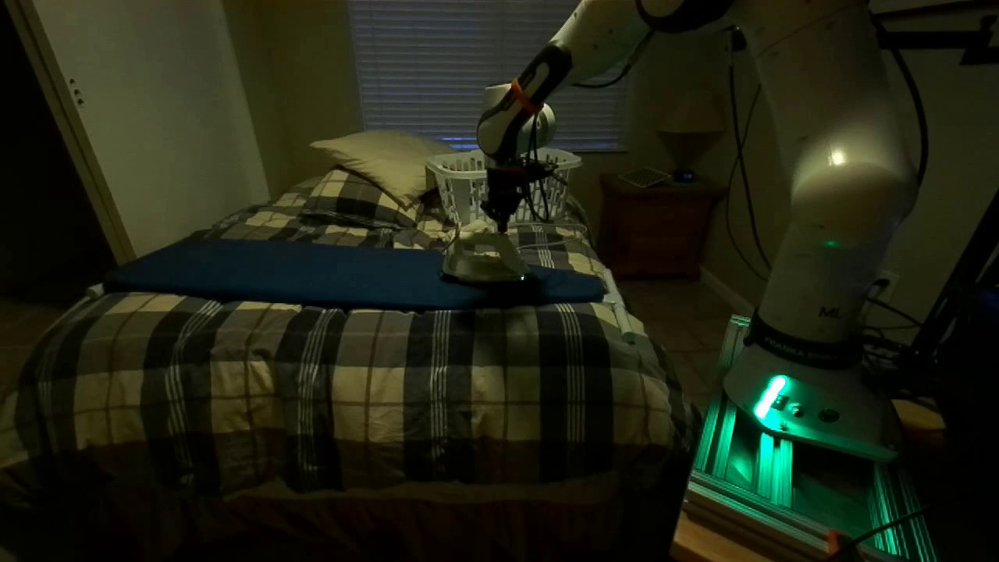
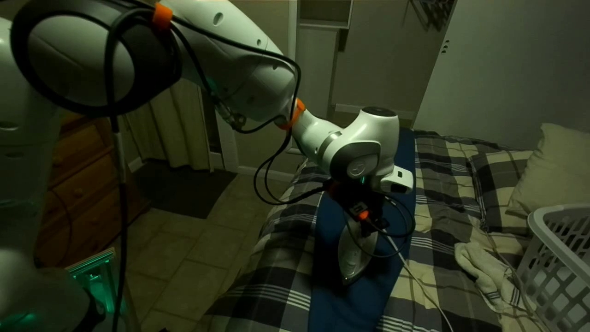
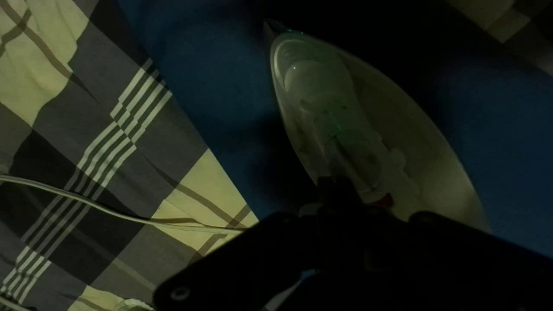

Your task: Press a button on the iron's handle.

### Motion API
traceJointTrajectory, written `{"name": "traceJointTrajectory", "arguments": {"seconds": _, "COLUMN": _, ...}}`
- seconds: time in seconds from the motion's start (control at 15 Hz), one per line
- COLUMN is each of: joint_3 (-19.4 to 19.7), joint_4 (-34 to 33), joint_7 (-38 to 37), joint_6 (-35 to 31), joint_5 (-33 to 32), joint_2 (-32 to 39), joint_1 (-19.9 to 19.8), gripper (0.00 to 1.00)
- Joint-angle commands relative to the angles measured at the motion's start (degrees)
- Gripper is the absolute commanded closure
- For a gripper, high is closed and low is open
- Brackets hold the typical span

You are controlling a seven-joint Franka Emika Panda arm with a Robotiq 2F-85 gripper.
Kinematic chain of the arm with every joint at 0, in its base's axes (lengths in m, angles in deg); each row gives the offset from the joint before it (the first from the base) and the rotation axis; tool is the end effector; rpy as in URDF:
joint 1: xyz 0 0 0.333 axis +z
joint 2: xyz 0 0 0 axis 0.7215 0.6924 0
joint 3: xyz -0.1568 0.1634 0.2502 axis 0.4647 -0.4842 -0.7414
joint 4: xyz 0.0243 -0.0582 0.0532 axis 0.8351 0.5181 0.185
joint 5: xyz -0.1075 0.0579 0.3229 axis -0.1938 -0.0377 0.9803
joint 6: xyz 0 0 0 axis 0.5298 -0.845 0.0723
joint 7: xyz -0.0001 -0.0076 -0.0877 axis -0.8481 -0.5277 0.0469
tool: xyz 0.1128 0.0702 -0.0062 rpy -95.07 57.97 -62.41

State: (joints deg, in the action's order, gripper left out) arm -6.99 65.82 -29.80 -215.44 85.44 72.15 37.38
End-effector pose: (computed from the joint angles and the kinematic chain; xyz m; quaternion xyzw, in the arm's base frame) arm 0.6156 -0.1881 0.2972 0.9872 -0.1376 0.0453 0.0669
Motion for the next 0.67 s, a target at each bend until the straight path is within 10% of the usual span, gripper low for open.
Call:
{"name": "traceJointTrajectory", "arguments": {"seconds": 0.0, "joint_3": 0.11, "joint_4": -0.33, "joint_7": 0.14, "joint_6": -0.55, "joint_5": -0.45, "joint_2": 0.49, "joint_1": -0.08, "gripper": 0.93}}
{"name": "traceJointTrajectory", "arguments": {"seconds": 0.6, "joint_3": 0.03, "joint_4": 0.26, "joint_7": 0.30, "joint_6": -0.03, "joint_5": -0.58, "joint_2": 0.39, "joint_1": 0.08, "gripper": 0.93}}
